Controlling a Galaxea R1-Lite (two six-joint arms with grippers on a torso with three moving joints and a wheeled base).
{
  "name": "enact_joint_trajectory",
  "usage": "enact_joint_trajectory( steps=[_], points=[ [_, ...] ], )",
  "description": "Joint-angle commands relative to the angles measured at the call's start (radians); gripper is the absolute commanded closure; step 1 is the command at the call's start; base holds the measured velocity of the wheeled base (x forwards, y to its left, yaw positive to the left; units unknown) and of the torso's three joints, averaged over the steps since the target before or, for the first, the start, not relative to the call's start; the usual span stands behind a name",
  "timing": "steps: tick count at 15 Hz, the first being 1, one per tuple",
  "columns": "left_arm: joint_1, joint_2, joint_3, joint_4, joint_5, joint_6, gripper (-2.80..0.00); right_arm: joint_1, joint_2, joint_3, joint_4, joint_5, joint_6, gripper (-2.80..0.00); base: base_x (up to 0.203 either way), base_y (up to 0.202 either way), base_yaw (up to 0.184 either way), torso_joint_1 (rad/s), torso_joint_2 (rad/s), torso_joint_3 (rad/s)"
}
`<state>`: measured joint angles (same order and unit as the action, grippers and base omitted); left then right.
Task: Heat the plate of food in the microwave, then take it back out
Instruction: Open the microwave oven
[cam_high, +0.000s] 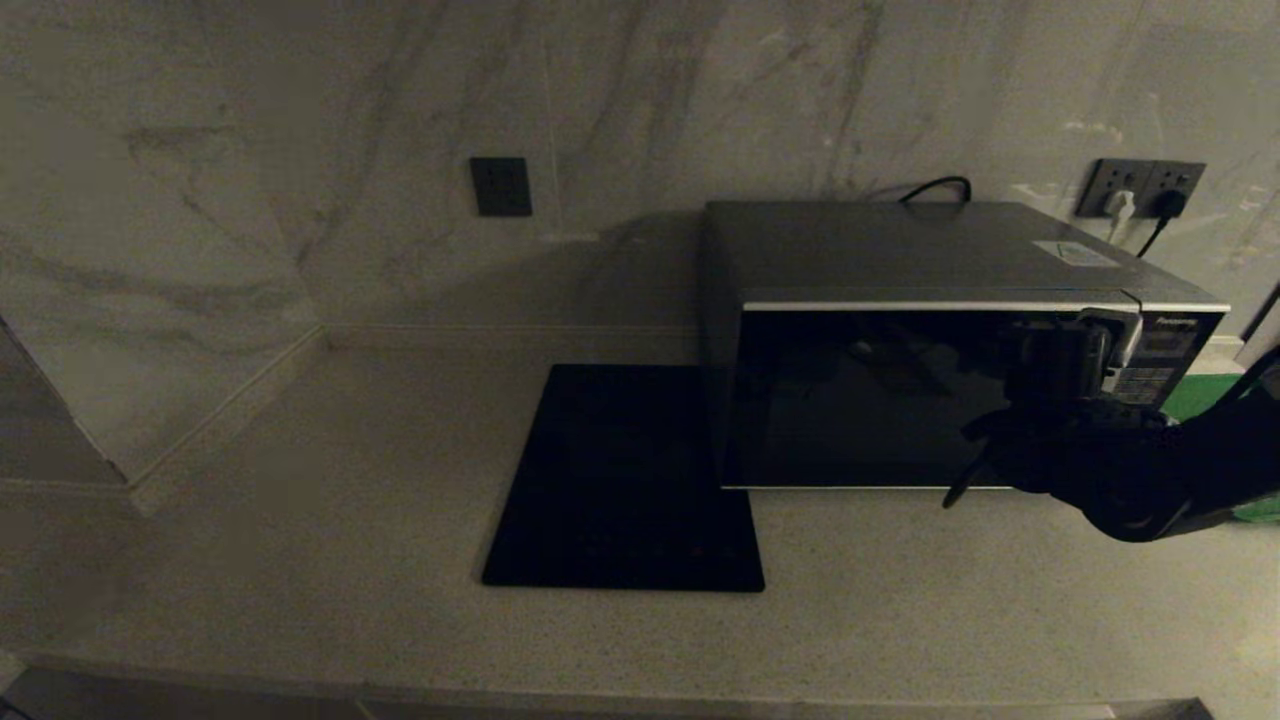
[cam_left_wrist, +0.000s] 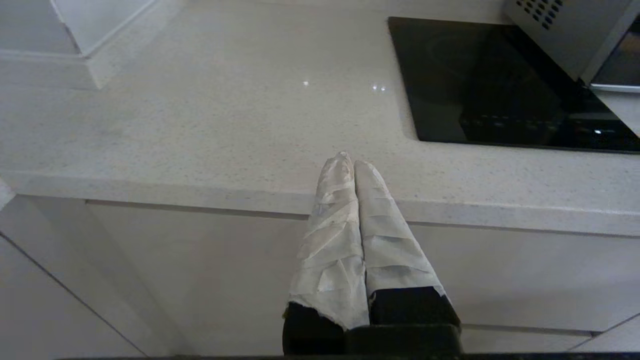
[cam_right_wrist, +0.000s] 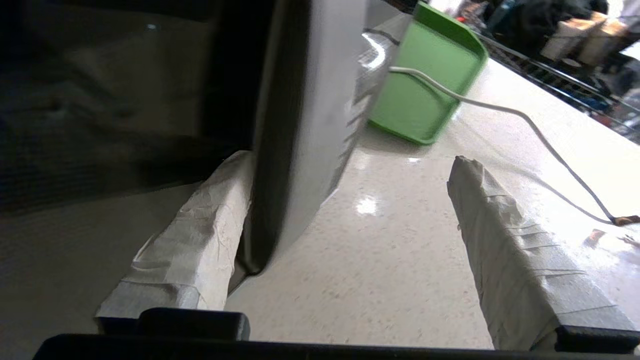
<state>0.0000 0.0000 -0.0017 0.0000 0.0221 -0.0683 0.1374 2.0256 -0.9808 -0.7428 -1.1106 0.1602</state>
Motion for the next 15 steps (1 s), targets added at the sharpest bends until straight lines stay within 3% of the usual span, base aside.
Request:
enact_joint_trajectory(
  steps=[1,8,15],
  points=[
    [0.0,0.0,0.0,0.0,0.001,-0.001,0.0,-0.006,0.034,-0.008,-0.006,0.0,0.001,-2.8,0.0,0.0,0.0,0.0,0.0,0.0],
    [0.0,0.0,0.0,0.0,0.001,-0.001,0.0,-0.017,0.082,-0.015,-0.007,0.0,0.002,-2.8,0.0,0.0,0.0,0.0,0.0,0.0],
    [0.0,0.0,0.0,0.0,0.001,-0.001,0.0,-0.08,0.097,-0.06,-0.012,0.002,0.006,-2.8,0.0,0.0,0.0,0.0,0.0,0.0]
  ],
)
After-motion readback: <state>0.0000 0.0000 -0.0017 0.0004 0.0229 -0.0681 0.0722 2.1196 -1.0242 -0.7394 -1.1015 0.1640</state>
